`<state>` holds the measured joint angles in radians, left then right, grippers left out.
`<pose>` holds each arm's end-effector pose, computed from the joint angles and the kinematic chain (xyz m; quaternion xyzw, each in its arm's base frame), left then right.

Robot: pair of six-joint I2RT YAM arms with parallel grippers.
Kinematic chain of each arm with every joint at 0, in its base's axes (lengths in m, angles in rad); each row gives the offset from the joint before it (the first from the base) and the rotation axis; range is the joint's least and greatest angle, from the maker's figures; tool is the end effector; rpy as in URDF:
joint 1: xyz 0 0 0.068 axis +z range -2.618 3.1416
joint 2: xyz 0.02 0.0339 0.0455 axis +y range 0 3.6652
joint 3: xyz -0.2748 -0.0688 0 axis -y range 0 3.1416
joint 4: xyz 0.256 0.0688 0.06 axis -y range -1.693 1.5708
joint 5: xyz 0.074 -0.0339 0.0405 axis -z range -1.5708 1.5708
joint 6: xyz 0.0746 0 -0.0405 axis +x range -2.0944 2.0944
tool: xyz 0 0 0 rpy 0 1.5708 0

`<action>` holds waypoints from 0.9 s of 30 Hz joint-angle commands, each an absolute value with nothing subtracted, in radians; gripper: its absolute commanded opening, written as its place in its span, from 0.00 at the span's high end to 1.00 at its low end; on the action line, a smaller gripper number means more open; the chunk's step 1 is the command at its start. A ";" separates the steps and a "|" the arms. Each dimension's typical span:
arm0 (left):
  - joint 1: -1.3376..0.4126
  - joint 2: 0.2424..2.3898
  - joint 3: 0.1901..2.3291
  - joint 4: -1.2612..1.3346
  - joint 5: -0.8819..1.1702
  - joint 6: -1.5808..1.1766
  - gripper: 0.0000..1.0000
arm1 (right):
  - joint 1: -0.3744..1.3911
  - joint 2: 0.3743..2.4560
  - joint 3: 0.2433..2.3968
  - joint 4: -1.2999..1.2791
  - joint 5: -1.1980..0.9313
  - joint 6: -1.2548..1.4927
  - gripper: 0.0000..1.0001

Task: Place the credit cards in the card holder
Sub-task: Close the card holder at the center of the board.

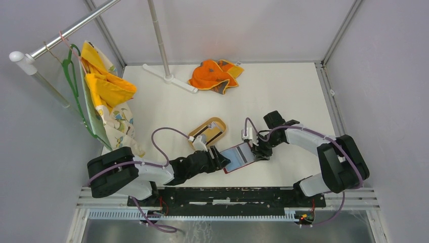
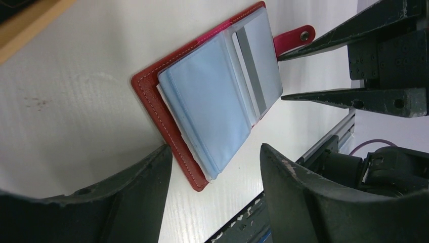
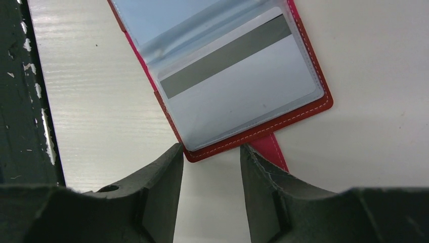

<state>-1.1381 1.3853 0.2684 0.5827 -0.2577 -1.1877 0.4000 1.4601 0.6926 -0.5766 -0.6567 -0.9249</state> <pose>0.1268 -0.2292 0.1054 -0.0850 0.8596 -0.4067 0.2973 0.2083 0.1375 0.1224 -0.6072 0.7191 0.2817 0.1865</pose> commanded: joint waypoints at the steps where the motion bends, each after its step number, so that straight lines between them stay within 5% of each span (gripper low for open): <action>1: -1.134 1.331 0.255 0.480 -0.327 -1.220 0.28 | 0.430 1.494 0.687 -0.607 -0.646 -0.892 0.49; 14: -1.116 1.341 0.189 0.898 -0.185 -1.130 0.31 | 0.467 1.517 0.687 -0.603 -0.650 -0.876 0.52; 27: -1.115 1.333 0.259 0.945 -0.110 -1.015 0.36 | 0.472 1.511 0.692 -0.612 -0.684 -0.876 0.52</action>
